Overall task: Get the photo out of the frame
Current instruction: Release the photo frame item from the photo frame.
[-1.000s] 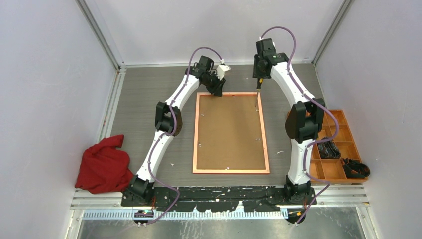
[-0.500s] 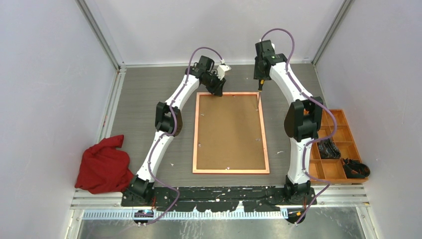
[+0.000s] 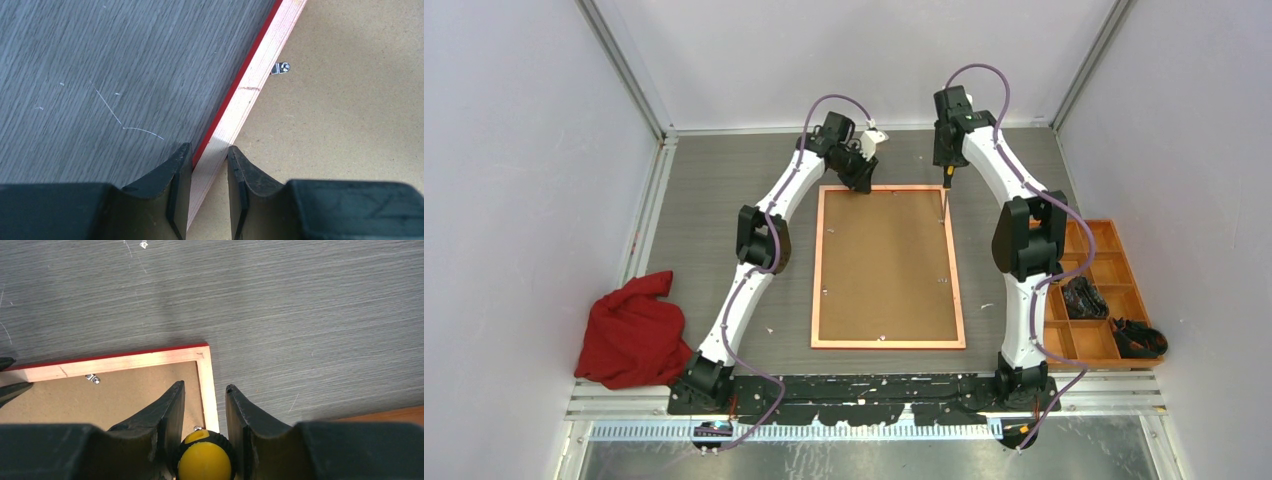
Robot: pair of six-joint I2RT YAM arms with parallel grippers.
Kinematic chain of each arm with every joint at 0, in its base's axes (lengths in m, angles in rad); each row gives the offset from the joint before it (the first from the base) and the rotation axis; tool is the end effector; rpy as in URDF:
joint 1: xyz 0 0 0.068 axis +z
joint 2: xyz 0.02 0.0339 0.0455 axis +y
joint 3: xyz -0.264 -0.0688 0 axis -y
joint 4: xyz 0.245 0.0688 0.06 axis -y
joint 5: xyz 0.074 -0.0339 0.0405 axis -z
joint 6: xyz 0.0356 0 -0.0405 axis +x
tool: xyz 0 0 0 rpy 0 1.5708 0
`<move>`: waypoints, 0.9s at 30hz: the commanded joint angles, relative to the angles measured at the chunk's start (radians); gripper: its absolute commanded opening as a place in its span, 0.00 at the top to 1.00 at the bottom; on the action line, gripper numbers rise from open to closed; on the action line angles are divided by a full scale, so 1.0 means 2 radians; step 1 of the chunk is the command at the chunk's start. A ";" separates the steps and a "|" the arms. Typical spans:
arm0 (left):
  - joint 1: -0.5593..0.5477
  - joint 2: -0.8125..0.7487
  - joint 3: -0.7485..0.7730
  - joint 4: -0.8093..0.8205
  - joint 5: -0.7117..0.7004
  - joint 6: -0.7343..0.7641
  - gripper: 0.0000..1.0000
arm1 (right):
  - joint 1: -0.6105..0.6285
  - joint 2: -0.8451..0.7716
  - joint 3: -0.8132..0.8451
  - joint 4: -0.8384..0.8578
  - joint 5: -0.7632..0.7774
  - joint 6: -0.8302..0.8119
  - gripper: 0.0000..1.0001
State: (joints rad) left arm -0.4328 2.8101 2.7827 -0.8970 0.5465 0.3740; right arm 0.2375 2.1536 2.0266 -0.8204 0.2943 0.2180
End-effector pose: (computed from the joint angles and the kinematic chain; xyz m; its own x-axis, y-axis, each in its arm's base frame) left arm 0.5179 -0.2597 0.1693 -0.4398 0.5470 -0.7122 0.8628 0.4774 -0.1661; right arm 0.4680 0.1027 0.2747 -0.7835 0.0233 -0.6209 0.1115 0.9883 -0.1037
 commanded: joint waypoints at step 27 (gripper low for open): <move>0.000 0.022 0.024 -0.023 -0.024 -0.014 0.76 | 0.000 -0.048 -0.012 0.052 0.011 -0.005 0.99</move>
State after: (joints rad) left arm -0.4328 2.8182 2.7995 -0.9070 0.5442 0.3725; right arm 0.2375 2.1212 2.0117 -0.7723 0.2806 0.2165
